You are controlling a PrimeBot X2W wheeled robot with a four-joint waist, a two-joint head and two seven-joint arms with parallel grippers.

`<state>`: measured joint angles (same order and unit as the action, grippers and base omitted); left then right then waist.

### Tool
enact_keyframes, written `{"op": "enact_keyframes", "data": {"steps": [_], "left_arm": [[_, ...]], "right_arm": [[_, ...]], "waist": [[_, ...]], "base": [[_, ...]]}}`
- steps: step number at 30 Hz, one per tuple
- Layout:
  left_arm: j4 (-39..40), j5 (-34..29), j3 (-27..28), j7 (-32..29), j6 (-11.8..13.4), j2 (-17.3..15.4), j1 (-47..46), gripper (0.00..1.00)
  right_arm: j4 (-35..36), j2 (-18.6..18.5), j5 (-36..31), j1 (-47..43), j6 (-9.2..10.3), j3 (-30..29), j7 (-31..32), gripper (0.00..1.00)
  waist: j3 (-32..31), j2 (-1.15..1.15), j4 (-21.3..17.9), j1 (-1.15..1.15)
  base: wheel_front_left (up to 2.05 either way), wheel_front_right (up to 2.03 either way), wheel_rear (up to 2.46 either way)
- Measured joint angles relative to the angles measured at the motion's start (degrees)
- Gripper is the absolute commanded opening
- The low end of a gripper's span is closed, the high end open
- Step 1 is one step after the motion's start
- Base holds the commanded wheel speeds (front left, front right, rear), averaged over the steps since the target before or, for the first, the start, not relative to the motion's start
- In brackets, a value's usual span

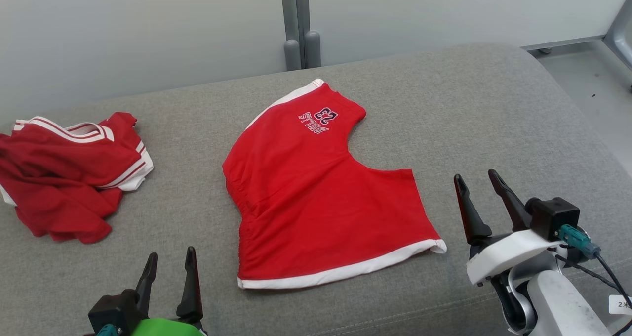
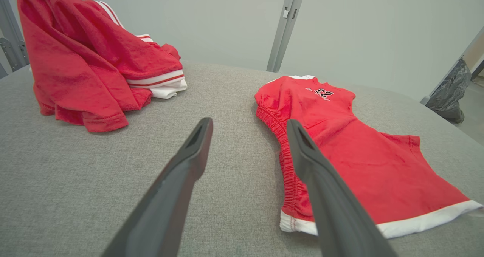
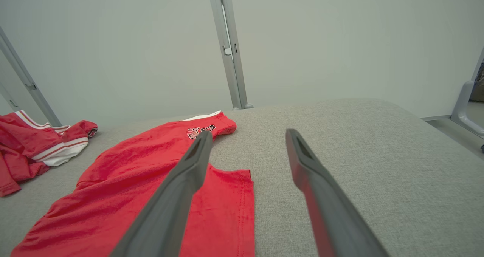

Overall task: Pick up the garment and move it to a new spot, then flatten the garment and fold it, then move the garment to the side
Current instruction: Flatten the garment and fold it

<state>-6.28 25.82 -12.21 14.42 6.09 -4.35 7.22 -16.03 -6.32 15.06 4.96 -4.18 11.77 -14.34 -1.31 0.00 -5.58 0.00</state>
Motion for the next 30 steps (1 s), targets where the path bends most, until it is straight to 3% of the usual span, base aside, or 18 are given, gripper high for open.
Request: {"op": "enact_keyframes", "data": {"steps": [15, 24, 30], "left_arm": [[0.0, -1.7, -0.9, 0.0, -0.1, 0.3, 0.9, 1.00], [-6.5, -3.5, -8.0, -1.4, -4.0, 0.4, 1.2, 1.00], [-10.5, -3.3, -8.7, -2.3, -4.7, 0.5, -0.2, 1.00]], "right_arm": [[-1.7, 0.1, 0.0, -0.8, -0.03, -0.4, 0.0, 1.00], [-4.3, 0.2, 0.0, -1.5, -0.40, -0.3, 0.0, 1.00], [-4.8, 0.3, 0.0, -1.4, -0.60, -0.2, 0.0, 1.00]], "waist": [[0.6, 0.00, 0.1, 0.00], [1.6, 0.00, 0.0, 0.00], [3.0, 0.00, -0.8, 0.00]], "base": [[0.00, 0.00, 0.00], [0.00, 0.00, 0.00], [0.00, 0.00, 0.00]]}}
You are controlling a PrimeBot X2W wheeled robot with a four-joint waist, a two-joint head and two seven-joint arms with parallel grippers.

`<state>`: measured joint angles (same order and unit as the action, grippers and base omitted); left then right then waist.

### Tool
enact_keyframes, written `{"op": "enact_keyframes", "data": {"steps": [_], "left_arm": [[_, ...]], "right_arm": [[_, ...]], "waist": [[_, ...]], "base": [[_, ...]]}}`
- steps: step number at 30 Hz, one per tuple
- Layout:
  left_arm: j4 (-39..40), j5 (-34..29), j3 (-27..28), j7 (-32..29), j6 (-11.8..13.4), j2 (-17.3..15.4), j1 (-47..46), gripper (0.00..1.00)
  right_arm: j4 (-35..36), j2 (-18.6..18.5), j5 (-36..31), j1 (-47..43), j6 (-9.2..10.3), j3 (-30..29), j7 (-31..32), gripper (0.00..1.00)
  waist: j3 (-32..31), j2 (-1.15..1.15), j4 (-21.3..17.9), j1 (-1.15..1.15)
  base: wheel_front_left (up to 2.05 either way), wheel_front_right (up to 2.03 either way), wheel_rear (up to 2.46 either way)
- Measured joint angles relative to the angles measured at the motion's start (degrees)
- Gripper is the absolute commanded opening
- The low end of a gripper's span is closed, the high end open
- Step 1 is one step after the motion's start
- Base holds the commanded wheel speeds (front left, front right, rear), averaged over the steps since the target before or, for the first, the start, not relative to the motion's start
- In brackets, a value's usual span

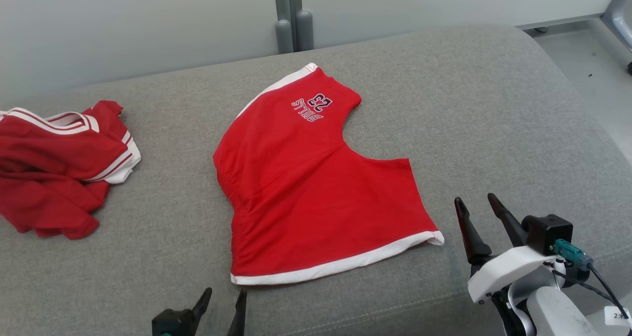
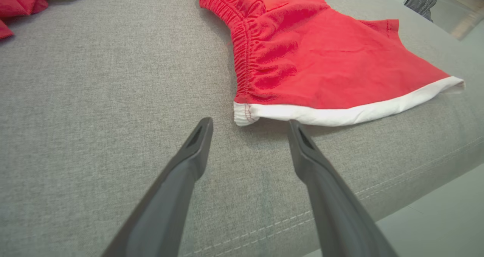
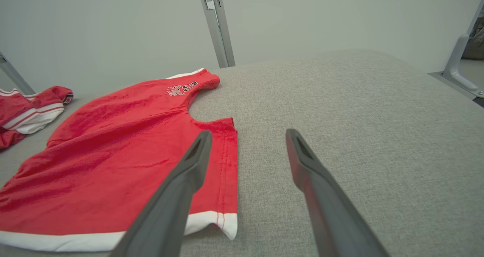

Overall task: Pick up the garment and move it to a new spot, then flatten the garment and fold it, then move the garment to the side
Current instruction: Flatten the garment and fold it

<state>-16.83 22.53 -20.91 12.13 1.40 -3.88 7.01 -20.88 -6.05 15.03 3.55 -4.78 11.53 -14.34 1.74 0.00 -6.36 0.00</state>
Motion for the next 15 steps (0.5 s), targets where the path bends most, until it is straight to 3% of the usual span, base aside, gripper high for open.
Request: {"op": "enact_keyframes", "data": {"steps": [15], "left_arm": [[-8.4, 3.9, 1.4, 0.1, -2.0, 0.9, -7.7, 1.00]], "right_arm": [[-0.2, -0.3, -0.9, 2.0, -0.24, -0.4, 0.0, 1.00]], "waist": [[4.0, 0.00, -2.9, 0.00]], "base": [[0.00, 0.00, 0.00]]}}
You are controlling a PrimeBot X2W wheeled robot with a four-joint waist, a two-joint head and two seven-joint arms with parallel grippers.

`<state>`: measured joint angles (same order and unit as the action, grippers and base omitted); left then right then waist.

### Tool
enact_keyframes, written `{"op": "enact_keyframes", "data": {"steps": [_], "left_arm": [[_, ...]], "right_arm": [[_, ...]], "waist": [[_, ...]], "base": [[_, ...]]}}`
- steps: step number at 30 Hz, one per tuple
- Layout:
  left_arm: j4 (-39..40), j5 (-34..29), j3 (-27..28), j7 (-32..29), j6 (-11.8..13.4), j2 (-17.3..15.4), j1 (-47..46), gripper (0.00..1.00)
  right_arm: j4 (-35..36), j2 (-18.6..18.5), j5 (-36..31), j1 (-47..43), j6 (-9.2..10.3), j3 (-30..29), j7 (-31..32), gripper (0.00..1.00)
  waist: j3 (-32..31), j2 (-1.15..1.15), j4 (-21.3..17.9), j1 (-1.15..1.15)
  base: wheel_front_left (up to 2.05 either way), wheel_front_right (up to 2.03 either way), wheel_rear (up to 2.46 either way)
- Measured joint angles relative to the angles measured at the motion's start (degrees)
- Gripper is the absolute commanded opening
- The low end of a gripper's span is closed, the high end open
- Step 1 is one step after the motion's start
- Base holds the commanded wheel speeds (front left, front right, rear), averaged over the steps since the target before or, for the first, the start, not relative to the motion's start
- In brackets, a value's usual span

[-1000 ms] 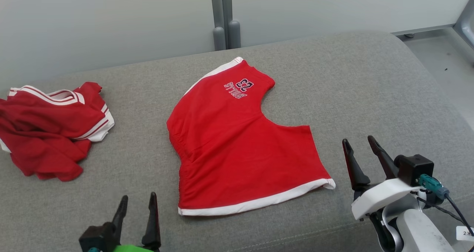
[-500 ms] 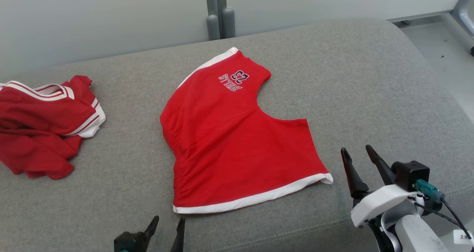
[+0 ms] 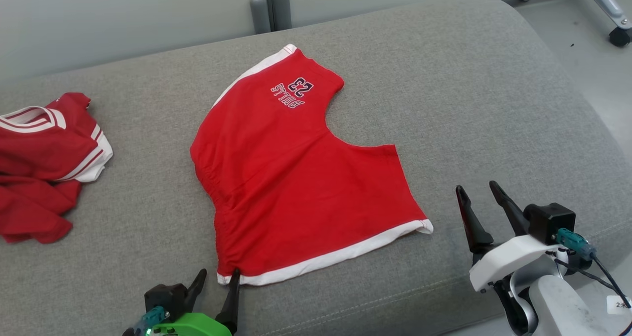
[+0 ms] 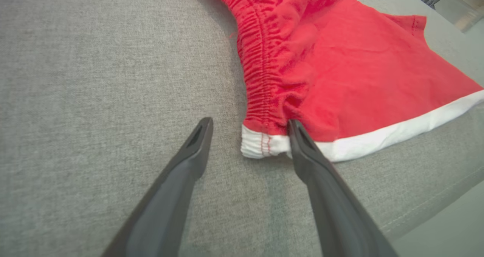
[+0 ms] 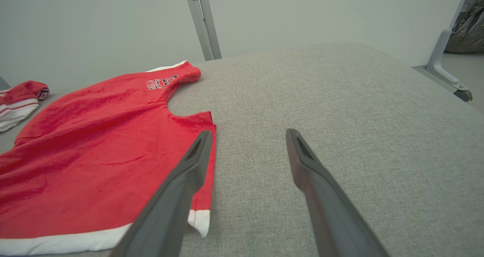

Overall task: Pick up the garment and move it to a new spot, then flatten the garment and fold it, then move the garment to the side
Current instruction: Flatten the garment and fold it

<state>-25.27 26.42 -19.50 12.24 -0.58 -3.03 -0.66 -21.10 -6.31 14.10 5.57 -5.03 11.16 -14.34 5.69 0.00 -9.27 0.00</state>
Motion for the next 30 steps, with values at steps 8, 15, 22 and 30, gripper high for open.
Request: {"op": "enact_keyframes", "data": {"steps": [8, 15, 22, 30], "left_arm": [[-3.7, 1.1, -1.7, 0.4, -1.5, 0.2, -1.9, 0.91], [-5.0, 1.1, -3.5, 0.8, -3.0, 0.3, -2.7, 0.00], [-5.4, 1.2, -4.1, 1.2, -3.8, 0.3, -2.9, 0.00], [-4.8, 1.6, -3.9, 1.5, -4.0, 0.4, -3.6, 0.00]], "right_arm": [[-0.6, -0.2, 0.0, 0.1, -0.01, -0.3, 0.0, 1.00], [-5.7, -0.5, 0.0, -0.8, -0.83, 1.1, 0.0, 1.00], [-8.9, -0.6, 0.4, -1.5, -1.19, 2.4, 0.4, 1.00], [-11.4, -0.6, 0.5, -1.0, -1.58, 5.4, 0.8, 1.00]], "waist": [[0.3, 0.00, -0.2, 0.00], [0.1, 0.00, 0.5, 0.00], [-0.1, 0.00, 1.6, 0.00], [0.4, 0.00, 2.9, 0.00]], "base": [[0.00, 0.00, 0.00], [0.00, 0.00, 0.00], [0.00, 0.00, 0.00], [0.00, 0.00, 0.00]]}}
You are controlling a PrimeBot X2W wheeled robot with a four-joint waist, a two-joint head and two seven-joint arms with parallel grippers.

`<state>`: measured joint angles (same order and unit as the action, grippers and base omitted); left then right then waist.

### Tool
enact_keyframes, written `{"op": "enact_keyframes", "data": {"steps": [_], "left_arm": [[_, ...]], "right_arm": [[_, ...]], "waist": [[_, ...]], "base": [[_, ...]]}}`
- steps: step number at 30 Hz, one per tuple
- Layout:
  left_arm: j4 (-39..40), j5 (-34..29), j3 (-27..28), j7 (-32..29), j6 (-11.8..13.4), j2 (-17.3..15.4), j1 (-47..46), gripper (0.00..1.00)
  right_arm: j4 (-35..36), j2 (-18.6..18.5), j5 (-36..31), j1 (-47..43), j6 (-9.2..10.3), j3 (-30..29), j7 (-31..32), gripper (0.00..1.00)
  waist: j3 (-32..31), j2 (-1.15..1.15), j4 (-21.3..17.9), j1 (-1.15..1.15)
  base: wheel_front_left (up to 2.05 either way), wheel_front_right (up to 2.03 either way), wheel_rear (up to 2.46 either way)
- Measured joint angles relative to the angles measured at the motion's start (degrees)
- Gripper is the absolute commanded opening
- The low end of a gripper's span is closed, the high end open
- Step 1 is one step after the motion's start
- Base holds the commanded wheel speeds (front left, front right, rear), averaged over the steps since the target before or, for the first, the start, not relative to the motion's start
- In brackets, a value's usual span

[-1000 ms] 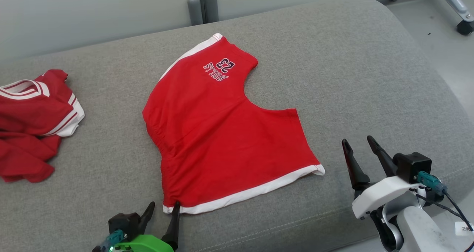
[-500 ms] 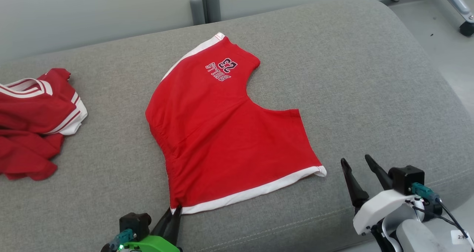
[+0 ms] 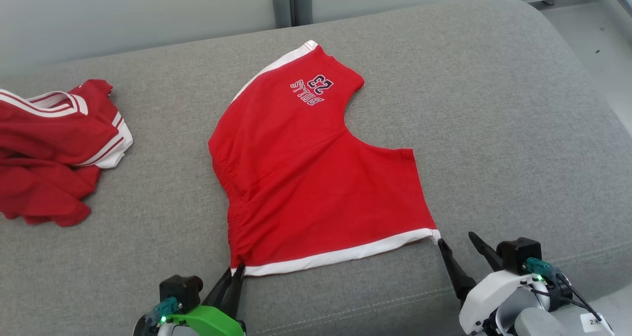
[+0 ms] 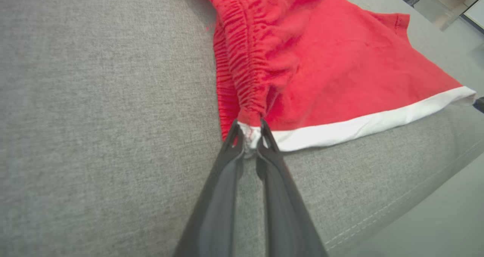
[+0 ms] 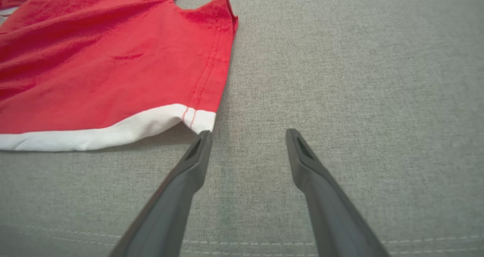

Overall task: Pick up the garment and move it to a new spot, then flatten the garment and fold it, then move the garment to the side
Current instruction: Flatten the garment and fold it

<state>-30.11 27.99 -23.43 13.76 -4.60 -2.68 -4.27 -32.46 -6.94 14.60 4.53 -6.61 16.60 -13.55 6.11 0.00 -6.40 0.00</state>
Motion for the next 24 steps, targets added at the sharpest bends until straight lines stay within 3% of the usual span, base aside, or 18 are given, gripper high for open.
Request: {"op": "enact_keyframes", "data": {"steps": [22, 24], "left_arm": [[-0.1, 0.1, -0.1, 0.5, 0.0, 0.1, -1.6, 0.00], [-0.3, 0.1, 0.0, 0.5, 0.0, 0.1, -1.6, 0.00]], "right_arm": [[-2.0, -0.1, 1.6, 3.4, -0.52, 10.1, -0.1, 1.00], [-2.0, -0.4, 1.7, 3.9, -0.52, 10.2, -0.1, 0.91]], "waist": [[1.8, 0.00, 1.6, 0.00], [1.8, 0.00, 1.4, 0.00]], "base": [[0.00, 0.00, 0.00], [0.00, 0.00, 0.00]]}}
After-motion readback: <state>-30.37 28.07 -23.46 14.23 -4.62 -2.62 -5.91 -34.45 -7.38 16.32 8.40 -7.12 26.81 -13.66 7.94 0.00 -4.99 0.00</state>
